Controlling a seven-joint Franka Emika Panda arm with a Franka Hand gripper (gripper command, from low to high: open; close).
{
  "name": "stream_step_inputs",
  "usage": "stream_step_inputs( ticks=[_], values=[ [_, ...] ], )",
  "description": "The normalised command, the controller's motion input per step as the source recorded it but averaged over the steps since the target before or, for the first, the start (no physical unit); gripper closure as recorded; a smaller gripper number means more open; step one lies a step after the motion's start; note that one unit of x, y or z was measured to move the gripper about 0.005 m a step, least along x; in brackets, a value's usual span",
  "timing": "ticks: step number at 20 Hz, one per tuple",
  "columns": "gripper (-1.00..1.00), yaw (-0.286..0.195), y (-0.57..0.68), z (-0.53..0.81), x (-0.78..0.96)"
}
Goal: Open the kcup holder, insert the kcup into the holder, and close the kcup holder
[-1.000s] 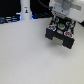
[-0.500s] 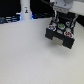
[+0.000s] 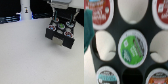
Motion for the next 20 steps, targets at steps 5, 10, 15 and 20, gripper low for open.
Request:
stream_step_inputs(
  ticks=[5,10,15,20],
  values=[
    [-1.00,0.044,-0.34,0.02,0.57],
    [-1.00,0.040,-0.29,-0.01,0.67],
    [-1.00,0.059,-0.20,-0.02,0.67],
    [-1.00,0.089,0.00,-0.14,0.60]
  ],
)
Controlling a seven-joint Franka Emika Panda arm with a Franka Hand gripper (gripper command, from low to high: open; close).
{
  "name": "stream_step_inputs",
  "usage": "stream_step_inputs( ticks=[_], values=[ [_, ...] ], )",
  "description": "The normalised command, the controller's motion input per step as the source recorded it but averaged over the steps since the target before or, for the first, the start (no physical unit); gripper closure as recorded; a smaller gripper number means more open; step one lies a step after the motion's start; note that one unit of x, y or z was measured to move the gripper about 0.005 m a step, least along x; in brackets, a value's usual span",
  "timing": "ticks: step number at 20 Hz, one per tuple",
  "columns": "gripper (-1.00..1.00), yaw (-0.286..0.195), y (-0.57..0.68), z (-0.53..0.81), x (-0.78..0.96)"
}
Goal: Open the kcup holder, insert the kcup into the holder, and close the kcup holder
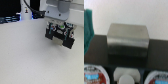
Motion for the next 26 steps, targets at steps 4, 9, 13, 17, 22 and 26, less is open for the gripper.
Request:
stream_step_inputs(
  ticks=[4,9,13,17,22,26],
  values=[
    [-1.00,0.156,0.21,-0.23,0.25],
    [-1.00,0.228,0.17,-0.17,0.07],
    [-1.00,0.261,0.09,-0.17,-0.11],
    [-1.00,0.211,0.19,-0.09,-0.35],
    [-1.00,0.148,0.34,-0.01,-0.45],
    [-1.00,0.122,0.44,0.02,-0.40]
  ],
)
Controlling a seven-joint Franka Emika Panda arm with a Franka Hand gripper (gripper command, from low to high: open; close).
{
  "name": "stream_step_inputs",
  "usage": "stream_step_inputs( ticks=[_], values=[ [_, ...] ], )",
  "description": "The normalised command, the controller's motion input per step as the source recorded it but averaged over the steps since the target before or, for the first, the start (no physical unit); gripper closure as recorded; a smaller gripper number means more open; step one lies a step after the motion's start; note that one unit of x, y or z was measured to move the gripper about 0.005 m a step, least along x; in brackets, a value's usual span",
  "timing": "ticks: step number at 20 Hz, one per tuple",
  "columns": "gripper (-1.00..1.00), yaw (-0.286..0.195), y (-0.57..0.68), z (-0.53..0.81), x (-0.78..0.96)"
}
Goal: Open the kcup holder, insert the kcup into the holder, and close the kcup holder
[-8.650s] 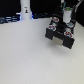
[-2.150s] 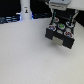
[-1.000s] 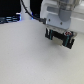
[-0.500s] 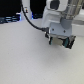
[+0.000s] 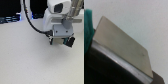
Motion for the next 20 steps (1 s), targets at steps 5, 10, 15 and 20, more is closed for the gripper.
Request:
stream_step_inputs(
  ticks=[5,10,15,20],
  values=[
    [-1.00,0.119,0.48,0.02,-0.37],
    [-1.00,0.091,0.55,0.04,-0.51],
    [-1.00,0.074,0.53,0.03,-0.68],
    [-1.00,0.052,0.48,-0.01,-0.87]
  ],
)
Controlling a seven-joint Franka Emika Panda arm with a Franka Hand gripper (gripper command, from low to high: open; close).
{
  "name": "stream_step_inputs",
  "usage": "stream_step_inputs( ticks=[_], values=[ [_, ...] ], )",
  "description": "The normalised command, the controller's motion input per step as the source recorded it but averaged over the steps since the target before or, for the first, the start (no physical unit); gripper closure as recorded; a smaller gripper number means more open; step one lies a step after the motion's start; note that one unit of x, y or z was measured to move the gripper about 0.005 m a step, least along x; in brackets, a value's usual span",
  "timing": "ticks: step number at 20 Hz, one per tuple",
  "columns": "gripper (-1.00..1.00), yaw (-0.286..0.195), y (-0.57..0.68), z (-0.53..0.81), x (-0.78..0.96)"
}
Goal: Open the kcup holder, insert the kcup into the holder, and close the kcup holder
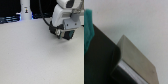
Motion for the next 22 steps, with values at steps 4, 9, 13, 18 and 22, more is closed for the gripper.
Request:
stream_step_inputs(
  ticks=[4,9,13,18,22],
  values=[
    [-1.00,0.065,0.44,0.00,-0.81],
    [-1.00,0.077,0.40,-0.01,-0.81],
    [-1.00,0.071,0.45,0.01,-0.74],
    [-1.00,0.049,0.28,0.49,-0.21],
    [-1.00,0.005,0.04,0.91,0.18]
  ],
)
